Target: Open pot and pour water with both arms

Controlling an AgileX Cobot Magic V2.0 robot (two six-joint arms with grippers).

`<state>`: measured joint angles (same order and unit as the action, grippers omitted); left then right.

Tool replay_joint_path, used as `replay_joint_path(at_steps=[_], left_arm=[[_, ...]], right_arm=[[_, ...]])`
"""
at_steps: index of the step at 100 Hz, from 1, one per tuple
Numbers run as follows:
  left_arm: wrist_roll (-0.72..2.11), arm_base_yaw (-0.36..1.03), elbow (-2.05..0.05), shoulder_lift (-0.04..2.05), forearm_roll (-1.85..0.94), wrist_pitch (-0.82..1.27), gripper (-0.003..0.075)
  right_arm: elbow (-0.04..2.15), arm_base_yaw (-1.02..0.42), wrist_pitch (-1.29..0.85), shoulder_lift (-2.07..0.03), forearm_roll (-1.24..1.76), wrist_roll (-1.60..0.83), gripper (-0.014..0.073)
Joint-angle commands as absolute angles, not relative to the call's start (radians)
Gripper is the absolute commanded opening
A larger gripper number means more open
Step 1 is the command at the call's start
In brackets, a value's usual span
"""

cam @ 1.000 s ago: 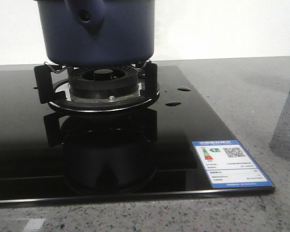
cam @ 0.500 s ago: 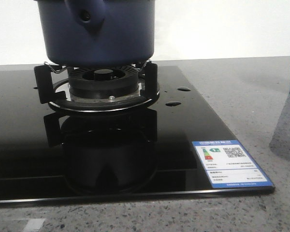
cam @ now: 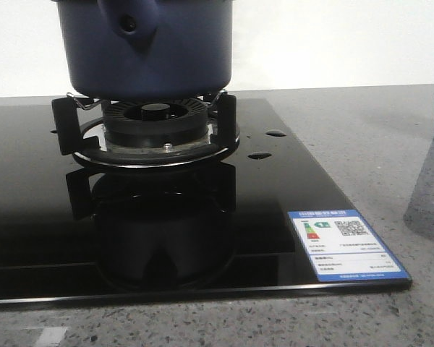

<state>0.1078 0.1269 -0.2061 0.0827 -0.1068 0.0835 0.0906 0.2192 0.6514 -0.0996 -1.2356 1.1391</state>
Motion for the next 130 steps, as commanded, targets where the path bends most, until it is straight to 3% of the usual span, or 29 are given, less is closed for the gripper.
replay_joint_path(at_steps=[1, 28, 130], left_arm=[[0.014, 0.088, -0.177, 0.076, -0.047, 0.056, -0.0020], [0.000, 0.040, 0.013, -0.034, -0.028, 0.012, -0.0020], [0.000, 0.040, 0.009, -0.032, -0.048, 0.062, -0.0020]], right_arm=[[0.114, 0.215, 0.671, -0.109, -1.196, 1.130, -0.0060], [0.114, 0.215, 0.671, -0.109, -1.196, 1.130, -0.0060], [0.114, 0.215, 0.659, -0.109, -1.196, 1.130, -0.0060]])
